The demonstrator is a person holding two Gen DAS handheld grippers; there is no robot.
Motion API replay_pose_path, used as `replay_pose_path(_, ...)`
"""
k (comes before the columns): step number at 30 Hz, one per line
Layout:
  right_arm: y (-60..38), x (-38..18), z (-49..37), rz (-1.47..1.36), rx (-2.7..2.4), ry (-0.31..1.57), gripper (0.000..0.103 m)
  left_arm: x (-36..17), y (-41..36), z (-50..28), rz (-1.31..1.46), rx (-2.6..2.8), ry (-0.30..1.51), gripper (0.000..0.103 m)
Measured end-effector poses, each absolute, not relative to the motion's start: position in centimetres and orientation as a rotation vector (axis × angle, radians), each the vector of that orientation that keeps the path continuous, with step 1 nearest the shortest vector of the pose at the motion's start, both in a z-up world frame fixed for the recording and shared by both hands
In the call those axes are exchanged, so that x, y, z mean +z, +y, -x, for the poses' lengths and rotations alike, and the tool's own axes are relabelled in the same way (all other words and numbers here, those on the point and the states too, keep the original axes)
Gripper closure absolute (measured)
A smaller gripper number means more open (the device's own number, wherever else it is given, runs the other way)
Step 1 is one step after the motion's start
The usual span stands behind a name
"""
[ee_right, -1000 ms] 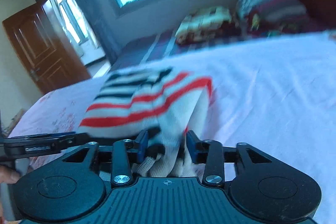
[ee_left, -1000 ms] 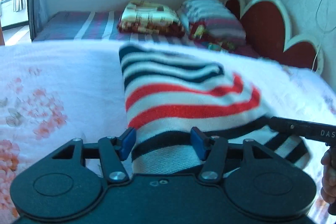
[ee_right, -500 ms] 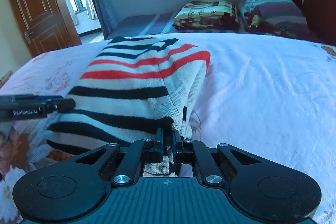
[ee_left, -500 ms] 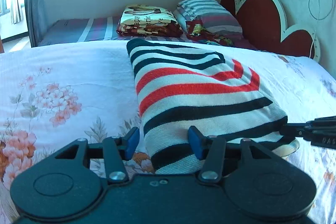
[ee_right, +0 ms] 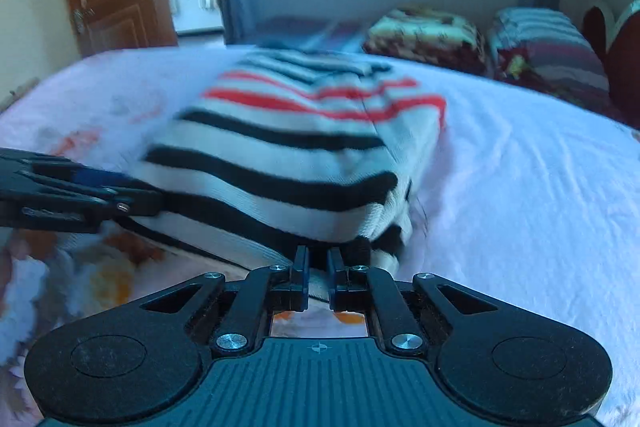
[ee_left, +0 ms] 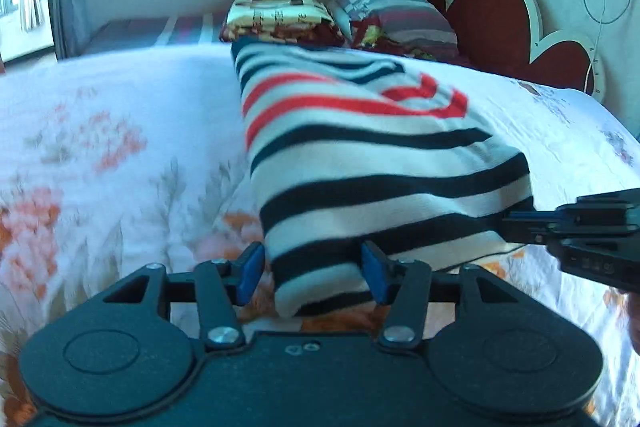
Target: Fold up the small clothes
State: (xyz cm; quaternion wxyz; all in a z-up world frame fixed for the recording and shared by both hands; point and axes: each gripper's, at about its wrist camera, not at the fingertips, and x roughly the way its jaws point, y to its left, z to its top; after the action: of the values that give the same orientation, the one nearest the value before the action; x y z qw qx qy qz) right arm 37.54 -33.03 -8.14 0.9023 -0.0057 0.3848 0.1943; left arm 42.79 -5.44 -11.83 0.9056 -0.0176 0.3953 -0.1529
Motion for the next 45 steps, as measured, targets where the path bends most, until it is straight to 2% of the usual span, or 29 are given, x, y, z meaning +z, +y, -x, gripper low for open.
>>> replay_pose_path(2,-33.5,-6.4,-37.2,-0.012,0.405,0.747,0.096,-11.5,-4.5,-42.8,0.077,-0.320,0.828,0.049)
replay_pose_path(4,-34.5,-4.3,-37.2,-0.053,0.413,0.661,0.096,-9.8,-3.8,-42.5,0.089,-0.310,0.773,0.055)
replay_pose_path(6,-35.3,-3.3,-39.2,-0.075,0.366,0.636,0.096,-8.3,-3.5,-43.3,0.105,-0.316,0.716,0.053)
replay_pose_path(10,-36.1,-3.7,-45.1,-0.132,0.332,0.670,0.096,-7.1,-4.7,-48.1,0.082,-0.294,0.701,0.053)
replay_pose_path(13,-35.9,-5.0,-47.7,-0.126,0.334,0.706,0.096,-8.0,-5.7,-51.7,0.067,-0.278,0.786,0.053)
replay_pose_path(15,-35.7,-6.8,-48.9,-0.085,0.311,0.783,0.096,-9.2,-6.0,-52.9,0.056,-0.268,0.835,0.049)
replay_pose_path(24,-36.3,-7.6,-49.0,-0.072,0.333,0.779,0.097,-10.2,-5.8,-52.6,0.036,-0.274,0.834,0.048)
replay_pose_path(30,-36.7,-4.9,-47.5,-0.171,0.407,0.731,0.096,-9.6,-6.2,-52.6,-0.008,-0.273,0.830,0.048)
replay_pose_path(33,-35.5,-6.2,-47.8,-0.086,0.394,0.814,0.096,-9.7,-6.5,-52.6,-0.004,-0.270,0.832,0.048)
replay_pose_path(43,-36.4,-5.7,-47.5,-0.124,0.381,0.796,0.096,-8.9,-6.8,-52.5,-0.028,-0.254,0.829,0.049)
replay_pose_path(44,-37.7,-5.0,-47.1,-0.187,0.364,0.761,0.094,-8.4,-6.4,-52.1,-0.012,-0.253,0.815,0.043)
replay_pose_path(45,-38.9,-4.7,-46.9,-0.250,0.351,0.744,0.084,-8.1,-6.0,-51.6,0.002,-0.255,0.799,0.041)
